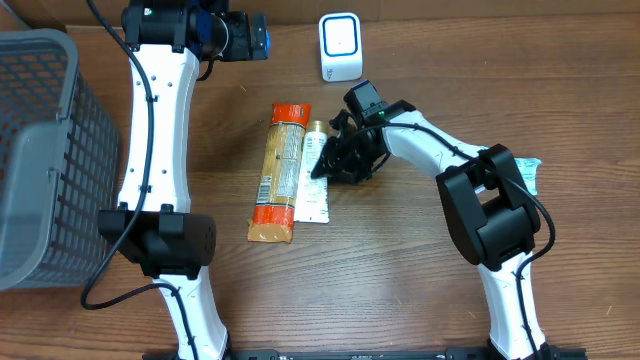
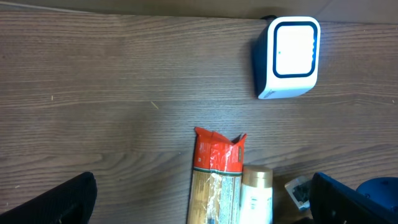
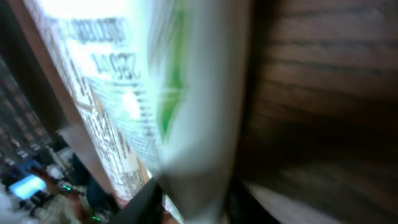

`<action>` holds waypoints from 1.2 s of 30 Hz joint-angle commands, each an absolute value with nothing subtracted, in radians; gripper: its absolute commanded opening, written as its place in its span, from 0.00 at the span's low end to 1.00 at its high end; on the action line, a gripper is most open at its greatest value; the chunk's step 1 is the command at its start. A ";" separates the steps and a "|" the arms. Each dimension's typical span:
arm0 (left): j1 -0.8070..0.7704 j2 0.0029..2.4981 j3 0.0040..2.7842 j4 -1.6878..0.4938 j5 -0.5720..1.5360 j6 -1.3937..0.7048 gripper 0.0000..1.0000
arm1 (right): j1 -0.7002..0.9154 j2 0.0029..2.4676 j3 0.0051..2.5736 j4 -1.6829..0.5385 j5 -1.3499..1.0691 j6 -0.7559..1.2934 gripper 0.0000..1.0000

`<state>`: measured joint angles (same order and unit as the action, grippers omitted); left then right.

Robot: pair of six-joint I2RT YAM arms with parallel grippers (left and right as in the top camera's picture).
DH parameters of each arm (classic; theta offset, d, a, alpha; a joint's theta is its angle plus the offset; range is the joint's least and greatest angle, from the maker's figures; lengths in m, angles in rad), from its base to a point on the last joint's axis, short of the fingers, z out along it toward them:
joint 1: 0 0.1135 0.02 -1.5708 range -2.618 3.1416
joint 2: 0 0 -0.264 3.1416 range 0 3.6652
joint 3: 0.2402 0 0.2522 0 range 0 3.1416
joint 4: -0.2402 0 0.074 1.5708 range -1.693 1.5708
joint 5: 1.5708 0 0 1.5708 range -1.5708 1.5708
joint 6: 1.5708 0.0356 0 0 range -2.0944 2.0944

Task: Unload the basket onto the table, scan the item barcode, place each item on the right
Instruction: 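Move the right gripper to the gold-capped white tube and grasp it, then lift the white tube and hold it at the scanner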

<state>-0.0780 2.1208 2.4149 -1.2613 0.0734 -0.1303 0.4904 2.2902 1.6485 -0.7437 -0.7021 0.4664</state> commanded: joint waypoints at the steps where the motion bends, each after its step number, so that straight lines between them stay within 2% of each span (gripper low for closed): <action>1: -0.079 2.122 2.419 -1.260 0.070 -0.119 1.00 | 0.487 2.300 1.636 -0.727 -0.716 0.475 0.11; 2: -0.079 2.122 2.419 -1.260 0.070 -0.119 1.00 | 0.487 2.300 1.636 -0.722 -0.716 0.473 0.04; 6: -0.079 2.122 2.419 -1.259 0.070 -0.119 1.00 | 0.479 2.298 1.637 -0.706 -0.735 0.454 0.04; 13: -0.079 2.122 2.419 -1.260 0.070 -0.119 1.00 | 0.383 2.152 1.637 -0.706 -0.809 0.224 0.04; 20: -0.079 2.122 2.419 -1.260 0.070 -0.119 1.00 | 0.239 1.950 1.637 -0.789 -1.096 -0.015 0.04; 25: -0.079 2.122 2.419 -1.260 0.070 -0.119 1.00 | 0.162 1.865 1.637 -0.849 -1.222 -0.082 0.04; 36: -0.079 2.122 2.419 -1.260 0.070 -0.119 1.00 | 0.117 1.767 1.637 -0.874 -1.219 -0.082 0.04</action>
<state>-0.0780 2.1208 2.4149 -1.2613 0.0734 -0.1303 0.1177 1.8294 1.6199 -0.8814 -1.1561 -0.0612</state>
